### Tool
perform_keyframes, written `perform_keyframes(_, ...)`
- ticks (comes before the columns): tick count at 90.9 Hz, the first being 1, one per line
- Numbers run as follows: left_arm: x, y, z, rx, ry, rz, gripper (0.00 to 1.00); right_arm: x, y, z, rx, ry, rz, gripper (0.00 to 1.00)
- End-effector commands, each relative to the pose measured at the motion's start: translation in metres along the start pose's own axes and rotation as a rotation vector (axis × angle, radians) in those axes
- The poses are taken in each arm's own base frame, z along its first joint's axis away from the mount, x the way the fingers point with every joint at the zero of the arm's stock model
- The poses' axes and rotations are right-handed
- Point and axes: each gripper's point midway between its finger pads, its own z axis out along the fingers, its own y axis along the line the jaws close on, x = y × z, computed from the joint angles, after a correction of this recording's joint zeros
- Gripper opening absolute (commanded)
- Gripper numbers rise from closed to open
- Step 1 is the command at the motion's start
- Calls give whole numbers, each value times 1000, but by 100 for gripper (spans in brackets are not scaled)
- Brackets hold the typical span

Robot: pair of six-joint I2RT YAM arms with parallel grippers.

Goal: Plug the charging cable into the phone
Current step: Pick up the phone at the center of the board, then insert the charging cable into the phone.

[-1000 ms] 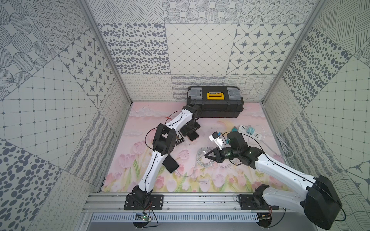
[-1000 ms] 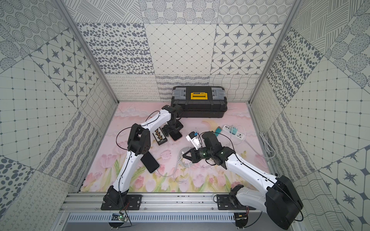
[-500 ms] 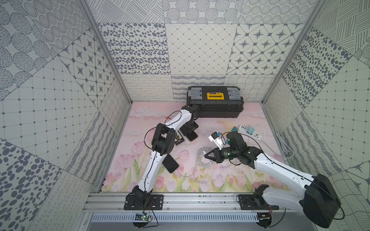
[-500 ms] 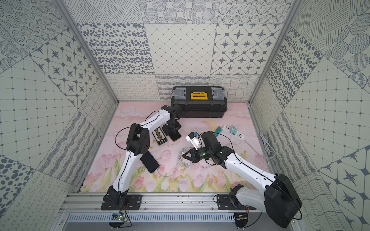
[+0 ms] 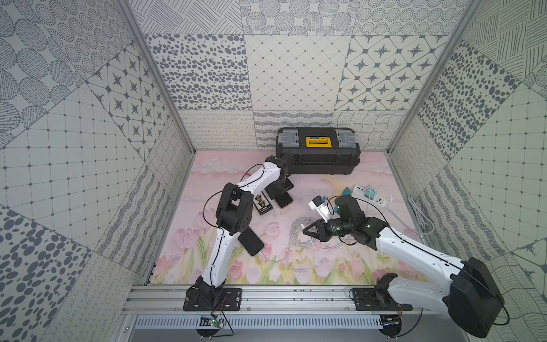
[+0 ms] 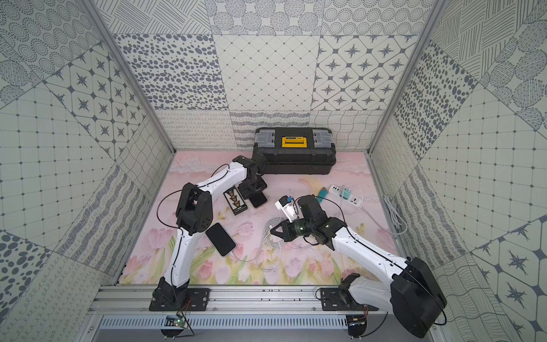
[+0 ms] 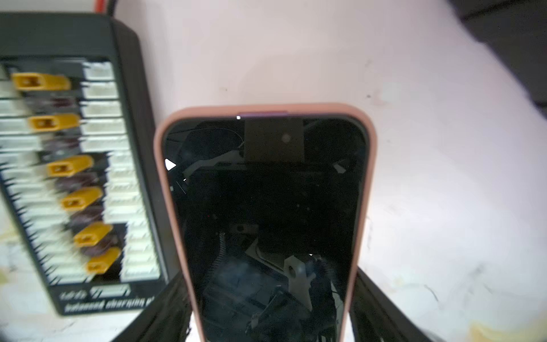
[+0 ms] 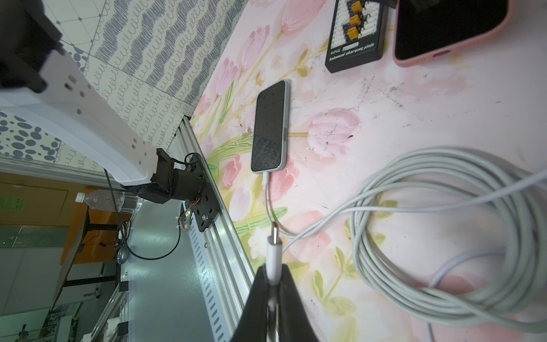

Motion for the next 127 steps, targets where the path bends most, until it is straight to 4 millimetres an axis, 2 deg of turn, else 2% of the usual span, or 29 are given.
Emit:
perform_keyframes(1, 7, -5, -72, 173, -66, 41, 0, -6, 2, -4, 4, -51, -27, 0)
perform_keyframes(6, 14, 3, -98, 247, -89, 28, 0, -4, 0, -4, 9, -52, -24, 0)
perform_keyframes(8, 21, 12, -94, 244, -80, 27, 0, -3, 1, -3, 8, -52, -24, 0)
perform_keyframes(11, 29, 23, -100, 262, -80, 23, 0, -1, 2, -2, 8, -50, -28, 0)
perform_keyframes(14, 34, 32, -117, 307, -99, 16, 0, 2, 3, 0, 9, -47, -30, 0)
perform_keyframes(19, 46, 51, -130, 337, -115, 4, 0, 5, 8, 2, 10, -46, -47, 0)
perform_keyframes(26, 66, 81, -135, 363, -124, -15, 0, 9, 19, 7, 5, -43, -81, 0)
perform_keyframes(38, 87, 124, -146, 384, -167, -43, 0, 16, 45, 20, -49, -49, -115, 0)
perform_keyframes(53, 102, 155, -151, 399, -192, -61, 0, 24, 78, 42, -114, -51, -164, 0)
perform_keyframes(67, 112, 168, -162, 418, -216, -71, 0, 37, 97, 69, -145, 3, -192, 0)
perform_keyframes(77, 111, 175, -166, 398, -240, -73, 0, 40, 110, 79, -165, 3, -214, 0)
perform_keyframes(103, 114, 177, -156, 374, -230, -83, 0, 31, 110, 95, -140, -17, -236, 0)
perform_keyframes(127, 115, 177, -154, 380, -228, -81, 0, 18, 112, 99, -133, -42, -237, 0)
